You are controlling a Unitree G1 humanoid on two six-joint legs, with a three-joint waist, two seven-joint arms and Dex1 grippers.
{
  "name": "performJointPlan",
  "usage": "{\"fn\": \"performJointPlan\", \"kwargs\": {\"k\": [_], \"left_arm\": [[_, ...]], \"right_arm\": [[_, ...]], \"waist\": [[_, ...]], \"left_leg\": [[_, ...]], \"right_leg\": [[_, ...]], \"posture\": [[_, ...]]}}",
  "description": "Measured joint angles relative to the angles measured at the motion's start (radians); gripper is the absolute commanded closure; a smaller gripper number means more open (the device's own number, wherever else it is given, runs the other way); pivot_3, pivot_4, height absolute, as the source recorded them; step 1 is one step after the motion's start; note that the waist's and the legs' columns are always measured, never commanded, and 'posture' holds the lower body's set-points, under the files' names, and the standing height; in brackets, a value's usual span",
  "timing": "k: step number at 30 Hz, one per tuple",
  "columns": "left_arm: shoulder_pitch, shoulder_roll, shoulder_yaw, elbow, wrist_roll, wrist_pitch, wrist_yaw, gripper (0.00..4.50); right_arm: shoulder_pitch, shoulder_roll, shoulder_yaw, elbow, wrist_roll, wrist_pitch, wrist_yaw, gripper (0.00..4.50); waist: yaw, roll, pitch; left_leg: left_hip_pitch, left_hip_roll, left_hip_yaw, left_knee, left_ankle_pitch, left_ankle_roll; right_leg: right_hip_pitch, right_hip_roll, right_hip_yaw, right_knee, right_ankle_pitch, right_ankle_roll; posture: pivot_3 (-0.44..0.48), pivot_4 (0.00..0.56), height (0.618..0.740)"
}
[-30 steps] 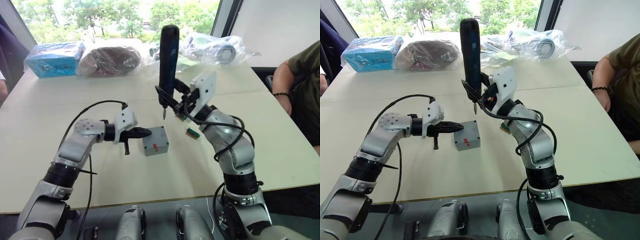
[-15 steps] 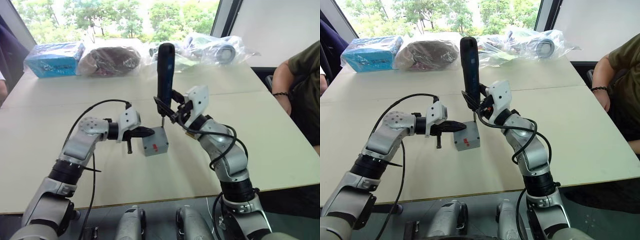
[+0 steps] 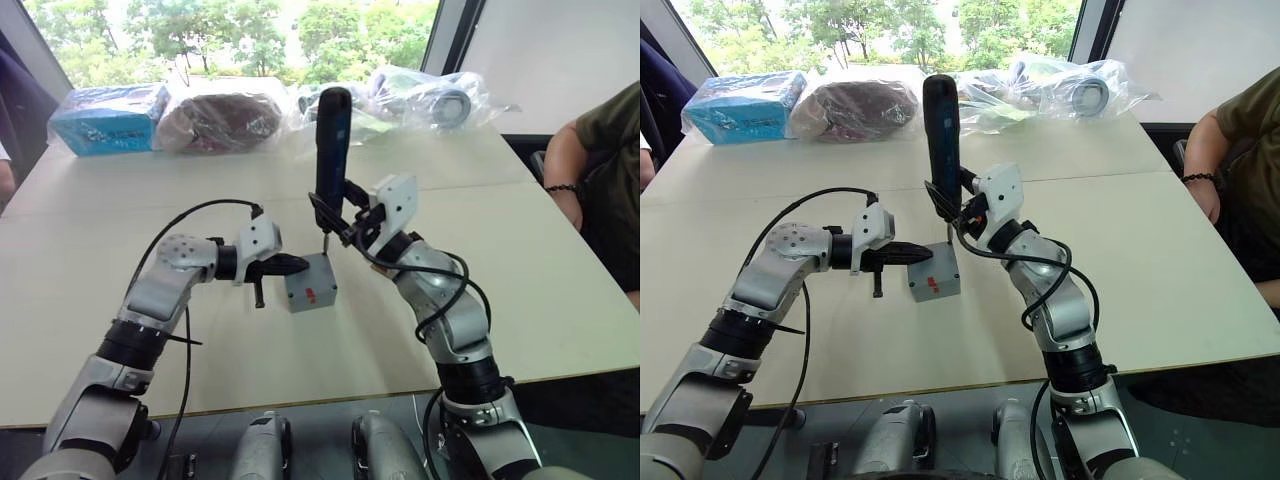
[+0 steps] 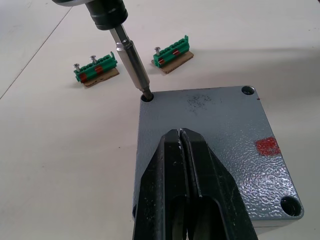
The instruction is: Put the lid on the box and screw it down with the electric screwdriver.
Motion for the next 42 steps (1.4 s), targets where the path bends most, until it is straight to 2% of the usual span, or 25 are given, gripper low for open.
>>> {"fn": "performJointPlan", "kwargs": {"k": [25,42], "left_arm": [[-0.002,0.000,0.000,-0.003,0.004,0.012,-0.013,4.50],[-0.003,0.000,-0.003,-0.006,0.014,0.027,-0.015,4.50]], "right_arm": [[-0.007,-0.011,0.010,0.002,-0.011,-0.007,0.012,2.59],[0.055,-0.012,0.022,-0.055,0.000,0.013,0.036,2.59]], "waist": [[0.000,0.000,0.000],[-0.001,-0.003,-0.004]], "left_leg": [[0.000,0.000,0.000,0.000,0.000,0.000],[0.006,0.000,0.000,-0.001,0.000,0.000]], "right_leg": [[0.000,0.000,0.000,0.000,0.000,0.000],[0.005,0.000,0.000,0.000,0.000,0.000]], "posture": [[0.000,0.150,0.740],[0.000,0.150,0.740]]}}
